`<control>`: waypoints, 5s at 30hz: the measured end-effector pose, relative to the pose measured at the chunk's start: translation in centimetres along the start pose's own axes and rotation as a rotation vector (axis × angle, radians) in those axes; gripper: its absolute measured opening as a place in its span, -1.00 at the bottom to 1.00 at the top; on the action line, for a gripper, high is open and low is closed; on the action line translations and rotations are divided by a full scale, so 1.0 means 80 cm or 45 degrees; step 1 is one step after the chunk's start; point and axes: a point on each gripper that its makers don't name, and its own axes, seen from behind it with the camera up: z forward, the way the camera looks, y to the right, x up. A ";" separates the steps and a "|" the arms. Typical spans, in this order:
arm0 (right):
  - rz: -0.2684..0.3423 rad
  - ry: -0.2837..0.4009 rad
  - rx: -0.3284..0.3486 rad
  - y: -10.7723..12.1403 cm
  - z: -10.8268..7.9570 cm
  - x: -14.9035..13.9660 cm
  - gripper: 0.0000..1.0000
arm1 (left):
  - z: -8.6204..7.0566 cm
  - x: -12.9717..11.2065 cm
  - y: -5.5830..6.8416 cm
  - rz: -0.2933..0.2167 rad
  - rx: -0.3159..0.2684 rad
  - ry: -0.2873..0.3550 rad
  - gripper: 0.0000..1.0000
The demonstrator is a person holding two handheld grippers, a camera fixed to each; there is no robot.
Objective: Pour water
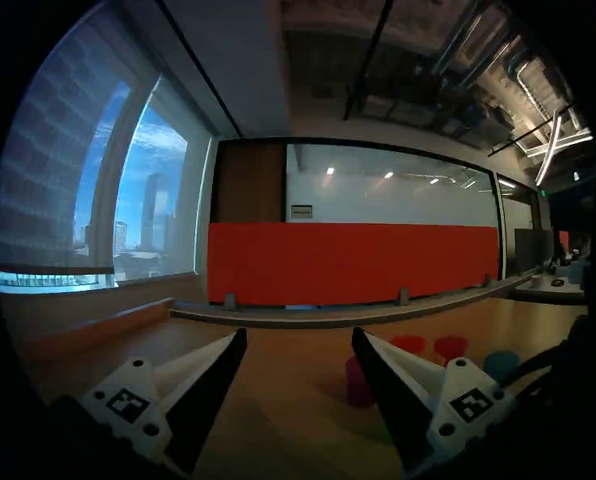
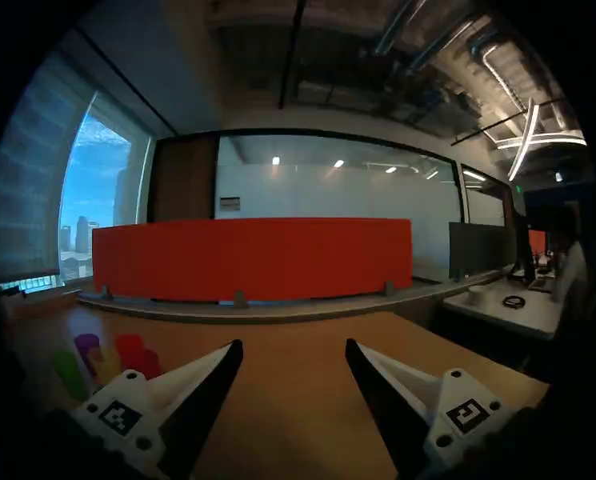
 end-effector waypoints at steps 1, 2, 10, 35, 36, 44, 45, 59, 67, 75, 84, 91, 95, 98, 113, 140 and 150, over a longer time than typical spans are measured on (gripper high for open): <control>-0.004 -0.003 0.001 -0.001 0.001 -0.001 0.99 | 0.000 -0.002 0.000 -0.009 -0.001 0.000 0.95; -0.007 -0.007 0.002 -0.001 0.001 -0.002 0.99 | 0.001 -0.004 0.000 -0.018 -0.003 0.000 0.95; -0.023 -0.032 0.009 -0.004 0.006 -0.011 0.99 | 0.000 -0.030 -0.005 -0.017 0.027 -0.021 0.95; -0.065 -0.029 0.024 -0.013 0.012 -0.008 0.99 | 0.005 -0.068 -0.018 0.003 0.052 -0.100 0.95; -0.066 -0.030 0.025 -0.013 0.012 -0.008 0.99 | 0.005 -0.069 -0.018 0.008 0.052 -0.104 0.95; -0.062 -0.031 0.026 -0.011 0.010 -0.010 0.99 | 0.007 -0.076 -0.014 0.030 0.047 -0.133 0.95; -0.061 -0.032 0.026 -0.011 0.010 -0.011 0.99 | 0.008 -0.076 -0.014 0.029 0.047 -0.133 0.95; -0.068 0.006 0.029 -0.008 0.002 -0.003 0.98 | 0.007 -0.076 -0.013 0.034 0.044 -0.135 0.95; -0.067 0.042 0.034 -0.010 -0.002 -0.002 0.98 | 0.007 -0.077 -0.013 0.034 0.045 -0.135 0.96; -0.080 0.060 0.038 -0.016 0.009 -0.008 0.99 | 0.007 -0.077 -0.014 0.034 0.045 -0.135 0.96; -0.057 0.090 0.102 -0.036 0.020 -0.024 0.99 | 0.007 -0.077 -0.014 0.033 0.045 -0.136 0.96; -0.056 0.052 0.112 -0.039 0.025 -0.055 0.99 | 0.007 -0.077 -0.014 0.034 0.045 -0.135 0.96; -0.043 0.059 0.127 -0.043 0.026 -0.058 0.99 | 0.007 -0.077 -0.014 0.034 0.045 -0.135 0.96; -0.021 0.063 0.137 -0.044 0.027 -0.060 0.99 | 0.007 -0.077 -0.014 0.034 0.045 -0.135 0.96; -0.007 0.040 0.136 -0.044 0.034 -0.070 0.99 | 0.007 -0.078 -0.013 0.034 0.044 -0.135 0.95; -0.024 -0.004 0.137 -0.046 0.034 -0.079 0.99 | 0.007 -0.078 -0.014 0.034 0.044 -0.135 0.96; -0.024 -0.004 0.137 -0.046 0.034 -0.080 0.99 | 0.007 -0.077 -0.014 0.034 0.045 -0.135 0.96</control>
